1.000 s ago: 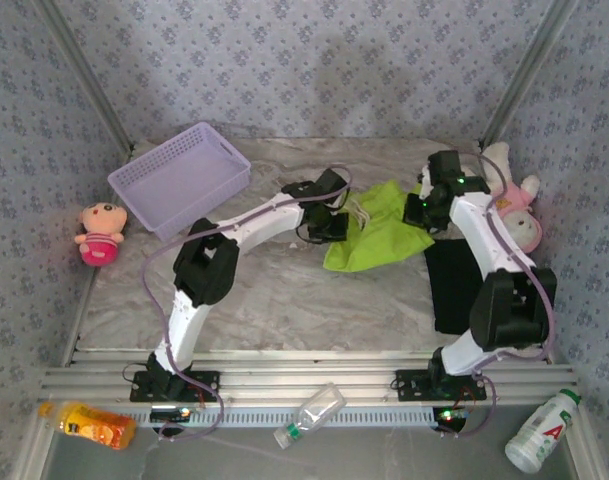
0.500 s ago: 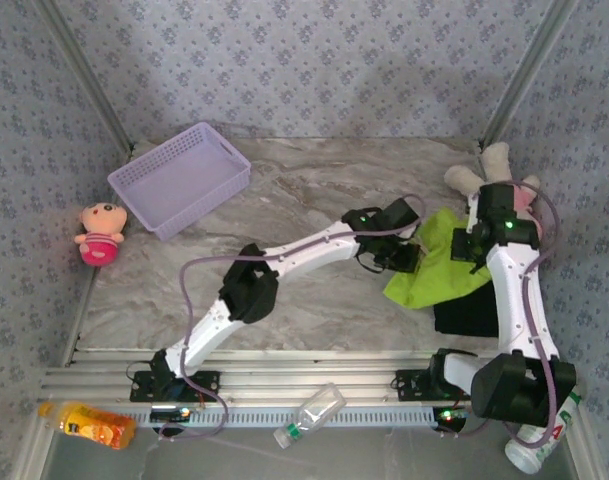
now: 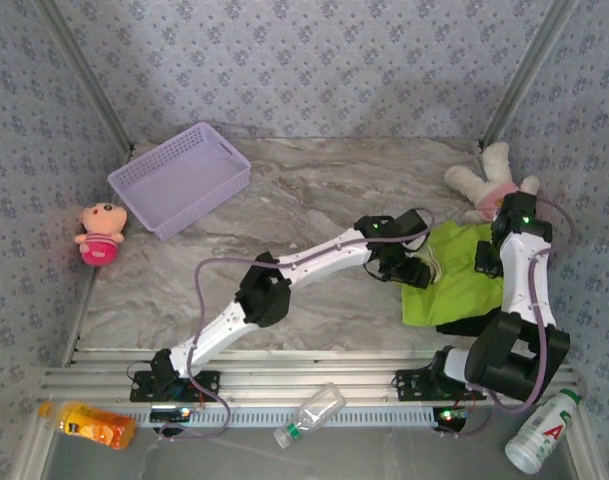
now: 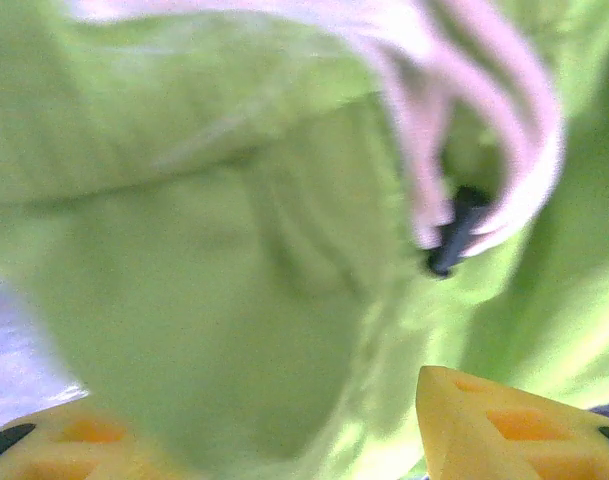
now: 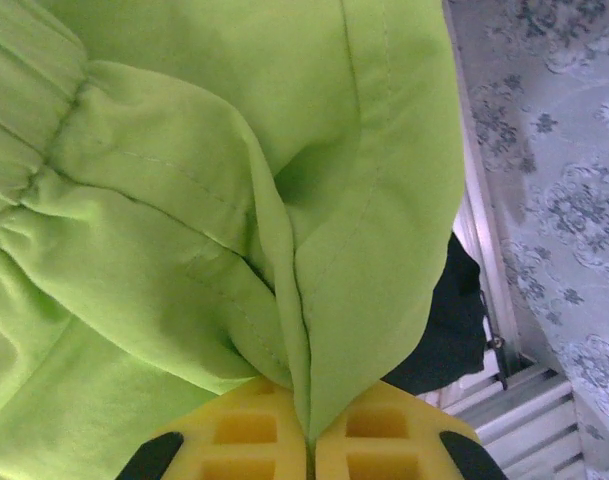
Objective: Fold and stack the mixed laundry pile
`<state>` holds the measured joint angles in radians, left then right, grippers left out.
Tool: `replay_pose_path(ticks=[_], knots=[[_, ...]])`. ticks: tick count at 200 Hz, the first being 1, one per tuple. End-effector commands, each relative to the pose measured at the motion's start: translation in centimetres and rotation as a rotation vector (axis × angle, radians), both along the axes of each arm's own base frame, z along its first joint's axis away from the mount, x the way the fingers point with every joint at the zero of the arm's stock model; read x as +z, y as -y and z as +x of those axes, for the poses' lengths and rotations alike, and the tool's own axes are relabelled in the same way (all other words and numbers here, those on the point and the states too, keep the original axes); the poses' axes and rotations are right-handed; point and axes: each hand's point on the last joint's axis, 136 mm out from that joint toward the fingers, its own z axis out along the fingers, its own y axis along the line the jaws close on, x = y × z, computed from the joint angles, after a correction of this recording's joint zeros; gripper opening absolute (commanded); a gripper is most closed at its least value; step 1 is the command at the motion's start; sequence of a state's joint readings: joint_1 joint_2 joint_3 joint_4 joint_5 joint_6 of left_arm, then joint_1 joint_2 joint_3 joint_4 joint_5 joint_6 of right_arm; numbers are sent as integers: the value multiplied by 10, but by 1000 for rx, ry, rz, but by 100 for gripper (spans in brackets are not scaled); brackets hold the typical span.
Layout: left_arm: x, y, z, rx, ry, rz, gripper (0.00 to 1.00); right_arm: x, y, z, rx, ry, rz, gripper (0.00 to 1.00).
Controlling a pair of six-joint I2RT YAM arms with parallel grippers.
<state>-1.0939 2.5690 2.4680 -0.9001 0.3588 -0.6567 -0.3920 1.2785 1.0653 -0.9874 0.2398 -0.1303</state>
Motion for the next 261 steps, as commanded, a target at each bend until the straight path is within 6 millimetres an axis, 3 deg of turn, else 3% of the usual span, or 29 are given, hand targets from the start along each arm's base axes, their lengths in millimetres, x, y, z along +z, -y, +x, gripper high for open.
replay_pose_path(ticks=[1,24,48,58,73,99,130,137,153,187,188,192,196,199,229,261], knots=[[41,-55,38,69,79,23,57,-5,24,-13,-15,-79,-97,0],[49,-105,65,172,91,7,61,-21,35,-18,-48,-152,-101,0],[37,-163,77,263,85,49,61,-37,42,-21,-81,-212,-85,0],[29,-185,77,293,75,77,61,-43,42,-18,-100,-216,-69,12],[21,-206,79,326,67,88,61,-50,41,-16,-124,-230,-54,38],[10,-228,76,357,41,87,62,-38,35,-3,-140,-183,-30,53],[15,-206,75,337,11,-39,68,-10,23,15,-109,-51,11,58],[17,-198,76,331,6,-69,74,-9,19,20,-94,-18,34,59],[26,-175,77,305,12,-133,79,-13,10,32,-69,45,89,60],[34,-116,64,196,29,-228,80,-36,17,47,-112,99,130,64],[34,-114,64,194,29,-231,80,-37,17,47,-113,101,134,66],[33,-107,60,179,24,-240,80,-39,17,50,-118,115,150,88],[34,-100,58,167,24,-251,83,-42,17,52,-121,128,169,98],[34,-95,55,156,24,-259,85,-44,17,54,-123,136,177,100],[27,-53,36,91,25,-309,87,-59,20,68,-111,154,226,100],[19,-17,26,77,11,-345,90,-74,19,80,-98,132,269,89]])
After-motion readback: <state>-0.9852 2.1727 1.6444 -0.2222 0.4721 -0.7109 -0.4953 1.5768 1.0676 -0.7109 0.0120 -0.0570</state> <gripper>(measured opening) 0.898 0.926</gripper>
